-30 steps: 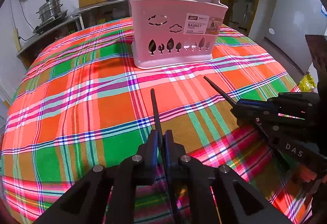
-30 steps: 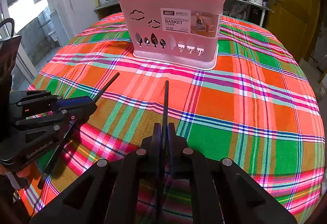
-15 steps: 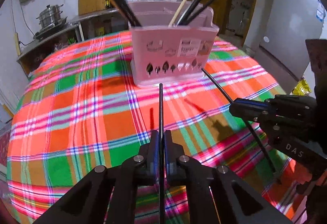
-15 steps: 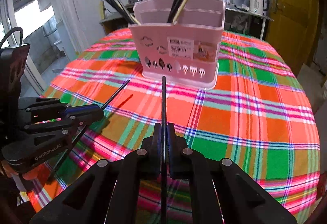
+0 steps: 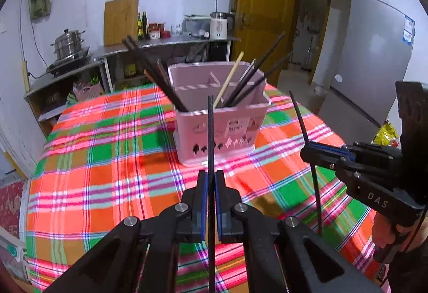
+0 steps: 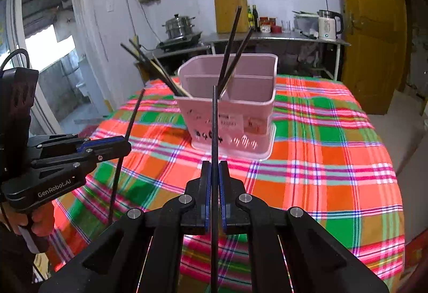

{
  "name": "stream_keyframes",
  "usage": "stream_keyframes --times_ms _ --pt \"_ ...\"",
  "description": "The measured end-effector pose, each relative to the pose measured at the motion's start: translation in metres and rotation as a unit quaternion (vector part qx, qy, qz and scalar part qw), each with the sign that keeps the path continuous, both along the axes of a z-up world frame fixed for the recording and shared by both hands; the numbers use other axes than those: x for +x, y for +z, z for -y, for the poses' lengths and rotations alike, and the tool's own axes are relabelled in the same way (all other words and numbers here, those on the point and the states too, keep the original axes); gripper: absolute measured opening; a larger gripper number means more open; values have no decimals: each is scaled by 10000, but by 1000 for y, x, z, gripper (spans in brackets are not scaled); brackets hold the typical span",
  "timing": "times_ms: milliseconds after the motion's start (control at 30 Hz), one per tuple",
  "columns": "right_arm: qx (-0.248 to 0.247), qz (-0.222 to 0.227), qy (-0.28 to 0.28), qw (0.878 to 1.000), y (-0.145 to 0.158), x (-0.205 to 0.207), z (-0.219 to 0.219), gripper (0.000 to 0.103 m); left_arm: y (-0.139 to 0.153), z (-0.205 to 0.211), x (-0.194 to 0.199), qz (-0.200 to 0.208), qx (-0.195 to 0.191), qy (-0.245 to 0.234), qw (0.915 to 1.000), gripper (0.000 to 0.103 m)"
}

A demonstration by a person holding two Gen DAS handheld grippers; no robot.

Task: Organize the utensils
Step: 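Lift both held black chopsticks and carry them over the pink basket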

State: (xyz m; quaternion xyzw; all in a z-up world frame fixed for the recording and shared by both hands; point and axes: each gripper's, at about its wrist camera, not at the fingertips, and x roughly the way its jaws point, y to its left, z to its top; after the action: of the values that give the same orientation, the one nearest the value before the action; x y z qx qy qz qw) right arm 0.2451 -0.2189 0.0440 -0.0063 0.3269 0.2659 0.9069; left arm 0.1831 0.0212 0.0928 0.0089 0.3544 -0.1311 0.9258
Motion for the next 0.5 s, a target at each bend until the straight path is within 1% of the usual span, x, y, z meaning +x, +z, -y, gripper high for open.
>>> stream_keyframes --times_ms 233,500 --pt "133 204 -73 9997 17 -2 7 5 25 0 -2 276 -83 -43 9996 5" --pt "368 446 -234 9981 33 -5 18 5 34 -3 -4 403 -149 -54 9991 5"
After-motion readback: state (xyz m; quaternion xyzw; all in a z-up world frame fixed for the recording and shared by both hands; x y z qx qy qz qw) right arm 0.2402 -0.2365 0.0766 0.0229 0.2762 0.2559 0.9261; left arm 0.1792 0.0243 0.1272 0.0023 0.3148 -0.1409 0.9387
